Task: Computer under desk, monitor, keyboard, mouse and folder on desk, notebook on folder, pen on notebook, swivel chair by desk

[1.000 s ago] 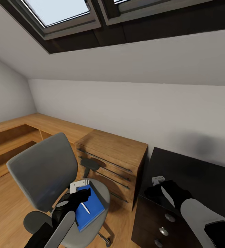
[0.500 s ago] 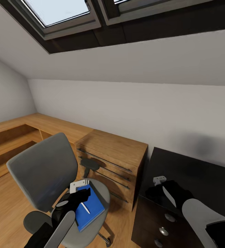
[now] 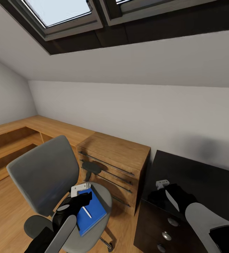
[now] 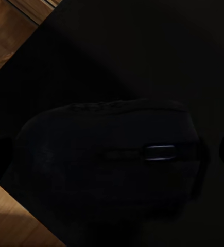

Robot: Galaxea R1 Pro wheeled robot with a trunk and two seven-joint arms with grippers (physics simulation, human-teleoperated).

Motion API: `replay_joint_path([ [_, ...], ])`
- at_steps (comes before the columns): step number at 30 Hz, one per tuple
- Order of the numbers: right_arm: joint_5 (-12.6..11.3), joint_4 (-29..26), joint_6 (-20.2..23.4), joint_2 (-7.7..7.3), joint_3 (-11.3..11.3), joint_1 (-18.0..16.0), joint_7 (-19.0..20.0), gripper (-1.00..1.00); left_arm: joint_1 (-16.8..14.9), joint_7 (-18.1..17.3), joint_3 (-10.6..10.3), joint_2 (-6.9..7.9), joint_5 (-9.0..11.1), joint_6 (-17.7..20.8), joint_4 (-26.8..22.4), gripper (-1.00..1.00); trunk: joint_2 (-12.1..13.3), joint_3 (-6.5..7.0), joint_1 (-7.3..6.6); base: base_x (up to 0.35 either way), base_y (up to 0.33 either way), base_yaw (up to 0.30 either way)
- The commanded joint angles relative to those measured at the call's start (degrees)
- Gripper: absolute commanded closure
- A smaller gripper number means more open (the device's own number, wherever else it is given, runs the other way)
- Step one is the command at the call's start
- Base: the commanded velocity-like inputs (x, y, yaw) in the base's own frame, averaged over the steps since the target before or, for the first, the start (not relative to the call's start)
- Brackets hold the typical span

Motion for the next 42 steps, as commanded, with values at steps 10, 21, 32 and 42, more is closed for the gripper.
replay_joint_path([
  [10,-0.32,-0.1,0.32,-0.06,0.42,-0.03,0.04,-1.0,-0.07,0.53,-0.13,0.05,0.43,0.07,-0.08,-1.0,-0.05,-0.07,0.0,0.0,0.0,0.0],
  [21,-0.31,-0.1,0.32,-0.06,0.43,-0.03,0.04,-1.0,-0.07,0.49,-0.06,0.05,0.43,0.07,-0.08,-1.0,-0.85,-0.43,0.44,0.0,0.0,0.0],
  [32,-0.31,-0.1,0.34,-0.07,0.43,-0.03,0.09,-1.0,-0.07,0.53,-0.07,0.05,0.43,0.07,-0.08,-1.0,-2.05,-0.97,1.1,0.0,0.0,0.0],
  [42,-0.31,-0.1,0.4,-0.06,0.43,-0.03,0.11,-1.0,-0.07,0.53,0.04,0.05,0.43,0.07,-0.08,-1.0,-2.05,-0.97,1.1,0.0,0.0,0.0],
])
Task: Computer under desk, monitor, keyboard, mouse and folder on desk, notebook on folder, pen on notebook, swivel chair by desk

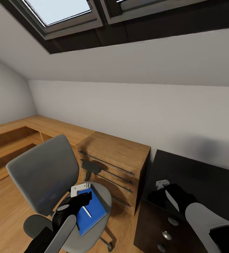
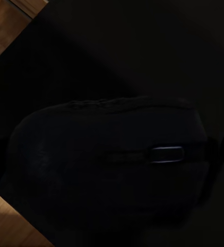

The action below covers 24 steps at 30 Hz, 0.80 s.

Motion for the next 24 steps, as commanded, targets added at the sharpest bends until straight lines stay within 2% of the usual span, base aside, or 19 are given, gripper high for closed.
replay_joint_path([
  [1,-0.37,-0.1,0.29,-0.06,0.37,-0.03,0.02,-1.0,-0.07,0.53,-0.13,0.05,0.43,0.07,-0.08,-1.0,-0.04,-0.07,0.0,0.0,0.0,0.0],
  [7,-0.37,-0.1,0.27,-0.13,0.42,-0.03,0.02,-1.0,-0.07,0.53,-0.16,0.05,0.43,0.07,-0.08,-1.0,-0.04,-0.07,0.0,0.0,0.0,0.0],
  [8,-0.37,-0.1,0.24,-0.14,0.44,-0.03,0.02,1.0,-0.07,0.53,-0.15,0.05,0.43,0.07,-0.08,-1.0,-0.04,-0.07,0.0,0.0,0.0,0.0],
  [24,-0.37,-0.18,0.22,-0.06,0.55,-0.03,0.11,1.0,-0.07,0.53,-0.15,0.13,0.43,0.07,-0.08,-1.0,-0.04,-0.07,0.0,0.0,0.0,0.0],
])
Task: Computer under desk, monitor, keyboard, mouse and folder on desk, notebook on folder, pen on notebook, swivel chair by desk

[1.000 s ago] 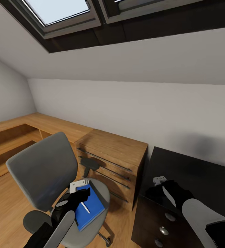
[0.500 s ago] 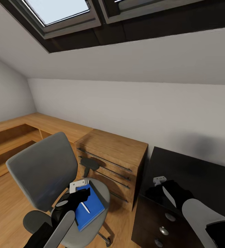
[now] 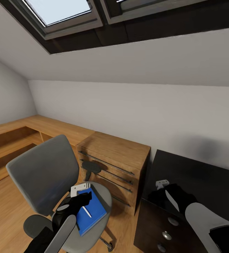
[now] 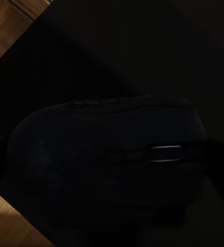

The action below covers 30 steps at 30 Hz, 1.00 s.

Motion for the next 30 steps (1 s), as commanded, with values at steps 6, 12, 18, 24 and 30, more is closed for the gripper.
replay_joint_path([
  [6,-0.42,-0.17,0.32,-0.07,0.37,-0.03,0.01,1.0,-0.07,0.53,-0.18,0.14,0.47,0.07,-0.01,-1.0,-0.04,-0.07,0.0,0.0,0.0,0.0],
  [12,-0.49,-0.33,0.32,-0.13,0.29,-0.03,0.01,1.0,-0.07,0.53,-0.2,0.15,0.52,0.07,0.09,-1.0,-0.04,-0.07,0.0,0.0,0.0,0.0],
  [18,-0.51,-0.49,0.32,-0.14,0.28,-0.03,0.01,1.0,-0.07,0.53,-0.2,0.15,0.52,0.07,0.1,-1.0,-0.04,-0.07,0.0,0.0,0.0,0.0],
  [24,-0.51,-1.27,0.21,-0.19,0.0,-0.03,-0.09,1.0,-0.07,0.53,-0.2,0.15,0.52,0.07,0.12,-1.0,1.96,0.83,-1.1,0.0,0.0,0.0],
  [30,-2.04,-8.24,0.25,-2.51,-1.18,0.02,-2.21,1.0,-0.07,0.53,-0.14,0.15,0.47,0.07,0.41,-1.0,4.37,1.91,-2.41,0.0,0.0,0.0],
])
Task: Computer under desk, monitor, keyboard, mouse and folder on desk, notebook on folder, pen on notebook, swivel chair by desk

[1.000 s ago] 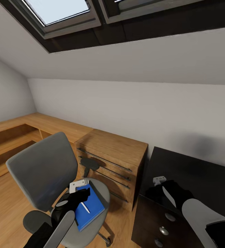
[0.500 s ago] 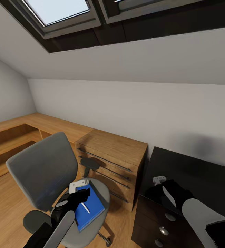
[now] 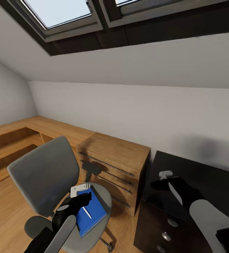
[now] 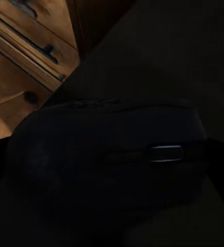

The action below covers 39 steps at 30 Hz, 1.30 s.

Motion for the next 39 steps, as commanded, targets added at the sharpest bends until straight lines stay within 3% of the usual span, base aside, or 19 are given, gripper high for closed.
replay_joint_path([
  [1,-1.43,-1.89,0.35,-0.47,-0.11,0.03,-0.75,1.0,-0.07,0.53,-0.12,0.05,0.42,0.07,-0.06,-1.0,0.37,0.11,-0.22,0.0,0.0,0.0],
  [5,-3.17,-7.55,1.16,-1.3,-1.39,0.58,-3.41,1.0,-0.07,0.53,-0.11,0.05,0.41,0.07,-0.05,-1.0,1.98,0.83,-1.1,-0.003,0.0,0.0],
  [6,-3.67,-11.53,2.43,-1.57,-1.98,1.91,-5.74,1.0,-0.07,0.55,-0.15,0.03,0.4,0.07,-0.04,-1.0,2.38,1.01,-1.32,-0.129,0.0,0.0],
  [7,-3.98,-17.37,4.47,-1.71,-3.3,4.85,-8.67,1.0,-0.07,0.54,-0.18,0.05,0.4,0.07,-0.04,-1.0,2.78,1.19,-1.54,-0.251,0.0,0.0],
  [9,-4.11,-23.33,6.91,-1.74,-6.1,7.84,-10.41,1.0,-0.07,0.55,-0.19,0.05,0.4,0.07,-0.04,-1.0,3.58,1.55,-1.98,-0.292,0.0,0.0],
  [12,-4.21,-28.3,10.68,-1.6,-10.1,10.0,-11.13,1.0,-0.07,0.54,-0.19,0.05,0.4,0.07,-0.02,-1.0,4.78,2.09,-2.64,-0.317,0.0,0.0],
  [13,-4.27,-32.16,14.5,-1.44,-12.83,11.3,-11.37,1.0,-0.07,0.54,-0.19,0.05,0.4,0.07,0.08,-1.0,5.18,2.27,-2.86,-0.332,0.0,0.0],
  [15,-4.38,-34.13,16.18,-1.33,-13.96,12.12,-11.42,1.0,-0.07,0.57,-0.19,0.02,0.44,0.07,0.49,-1.0,5.99,2.63,-3.3,-0.335,0.0,0.0],
  [22,-4.74,-35.59,17.36,-1.17,-14.73,12.7,-11.53,1.0,-0.07,0.62,-0.19,-0.07,0.43,0.07,1.05,-1.0,8.79,3.88,-4.83,-0.295,0.0,0.0],
  [23,-8.11,-37.45,17.43,-1.14,-14.97,12.74,-11.53,1.0,-0.07,0.62,-0.26,-0.12,0.4,0.07,1.39,-1.0,8.79,3.88,-4.83,-0.022,0.0,-0.06],
  [26,-10.64,-38.13,17.61,-1.17,-15.01,12.82,-11.61,1.0,-0.07,0.54,-0.33,-0.04,0.41,0.07,1.66,-1.0,8.79,3.88,-4.83,-0.007,0.0,-0.045],
  [39,-10.77,-38.13,17.32,-1.15,-15.02,12.84,-12.23,1.0,-0.07,0.45,-0.42,-0.03,0.43,0.07,2.26,-1.0,8.79,3.82,-4.83,-0.207,0.095,-0.151],
])
